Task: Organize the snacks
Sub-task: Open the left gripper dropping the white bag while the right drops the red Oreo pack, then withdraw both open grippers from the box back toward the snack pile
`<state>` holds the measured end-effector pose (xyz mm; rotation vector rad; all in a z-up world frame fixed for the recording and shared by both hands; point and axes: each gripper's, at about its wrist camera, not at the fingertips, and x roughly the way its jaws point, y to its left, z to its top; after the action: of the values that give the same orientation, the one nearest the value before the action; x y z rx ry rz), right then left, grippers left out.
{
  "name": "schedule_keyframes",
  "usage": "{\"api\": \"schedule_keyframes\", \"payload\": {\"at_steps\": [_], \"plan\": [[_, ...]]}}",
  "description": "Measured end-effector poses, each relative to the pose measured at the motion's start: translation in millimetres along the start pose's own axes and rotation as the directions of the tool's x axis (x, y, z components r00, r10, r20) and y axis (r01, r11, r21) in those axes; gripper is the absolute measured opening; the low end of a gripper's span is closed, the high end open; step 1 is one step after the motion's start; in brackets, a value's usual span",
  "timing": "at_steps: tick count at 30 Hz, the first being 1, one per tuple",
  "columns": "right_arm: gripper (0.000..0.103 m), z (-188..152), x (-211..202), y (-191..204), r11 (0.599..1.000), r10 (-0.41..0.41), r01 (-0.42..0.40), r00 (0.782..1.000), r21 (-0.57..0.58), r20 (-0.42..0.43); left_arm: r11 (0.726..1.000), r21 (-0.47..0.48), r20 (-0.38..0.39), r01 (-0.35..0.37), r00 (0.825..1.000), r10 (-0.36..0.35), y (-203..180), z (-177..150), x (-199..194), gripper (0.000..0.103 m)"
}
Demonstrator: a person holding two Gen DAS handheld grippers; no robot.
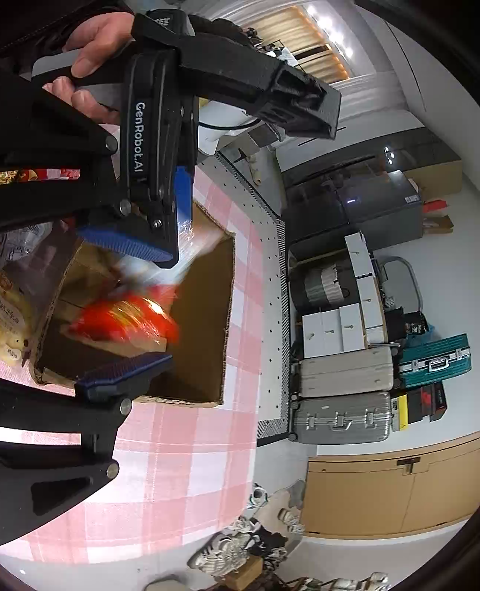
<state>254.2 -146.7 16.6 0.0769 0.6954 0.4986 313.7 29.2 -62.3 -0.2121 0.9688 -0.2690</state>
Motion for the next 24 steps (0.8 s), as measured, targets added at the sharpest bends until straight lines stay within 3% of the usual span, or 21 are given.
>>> {"api": "schedule_keyframes", "payload": {"at_steps": [1, 4, 24], "plan": [[0.065, 0, -1, -1, 1.0, -0.005, 0.005, 1.0, -0.003, 0.002, 1.0, 0.004, 0.006, -0.018, 1.0, 0.018, -1, 0, -2, 0.073], [0.069, 0, -6, 1, 0.999, -0.038, 0.038, 0.999, -0.019, 0.014, 1.0, 0.01, 0.028, -0.025, 0.999, 0.025, -4, -1, -8, 0.078], [0.086, -9, -69, 17, 0.992, -0.1, 0.108, 0.987, -0.059, 0.125, 0.995, 0.03, 0.107, -0.1, 0.99, 0.096, -29, -32, -84, 0.082]]}}
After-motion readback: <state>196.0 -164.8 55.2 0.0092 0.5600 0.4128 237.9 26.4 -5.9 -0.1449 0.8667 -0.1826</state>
